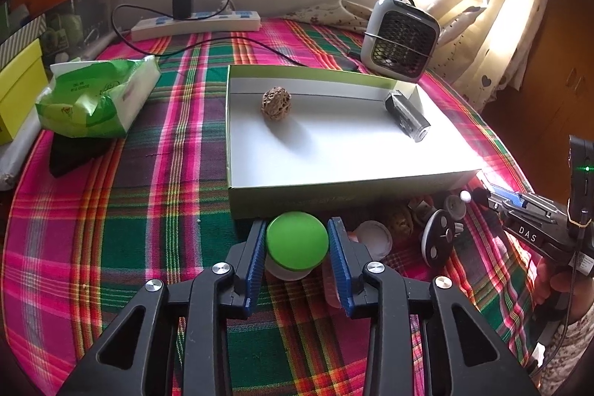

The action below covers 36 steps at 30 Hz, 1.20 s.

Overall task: Organize objects
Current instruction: 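Move left gripper to the green-lidded jar while right gripper grasps the pink plastic hook, then close left gripper on the green-lidded jar while right gripper lifts the pink hook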

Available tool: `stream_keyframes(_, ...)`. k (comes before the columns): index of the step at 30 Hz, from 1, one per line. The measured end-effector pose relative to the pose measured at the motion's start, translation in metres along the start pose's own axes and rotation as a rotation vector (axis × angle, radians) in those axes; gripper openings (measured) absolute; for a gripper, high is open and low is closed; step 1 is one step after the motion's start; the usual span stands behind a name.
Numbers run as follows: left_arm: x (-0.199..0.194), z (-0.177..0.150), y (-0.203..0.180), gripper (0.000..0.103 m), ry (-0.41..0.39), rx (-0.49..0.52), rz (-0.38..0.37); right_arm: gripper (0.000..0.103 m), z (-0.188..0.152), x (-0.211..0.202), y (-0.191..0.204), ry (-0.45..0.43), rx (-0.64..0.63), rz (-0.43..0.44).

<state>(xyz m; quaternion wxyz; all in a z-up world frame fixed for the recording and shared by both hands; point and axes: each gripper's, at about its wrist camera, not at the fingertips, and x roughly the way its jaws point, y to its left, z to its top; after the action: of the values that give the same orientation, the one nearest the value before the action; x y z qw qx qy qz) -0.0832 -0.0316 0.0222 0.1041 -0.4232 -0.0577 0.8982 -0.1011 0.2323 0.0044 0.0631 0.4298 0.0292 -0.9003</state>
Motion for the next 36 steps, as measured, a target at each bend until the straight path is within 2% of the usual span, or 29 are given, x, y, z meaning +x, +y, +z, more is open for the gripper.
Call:
stream_keyframes(26,-0.008,0.0,0.001,0.031,-0.013,-0.012,-0.019,0.024,-0.002,-0.01,0.004,-0.014,-0.002,0.014)
stream_keyframes(36,-0.019,0.003,0.001,0.031,-0.04,-0.014,-0.021,0.024,0.005,-0.023,0.005,-0.052,-0.008,0.046)
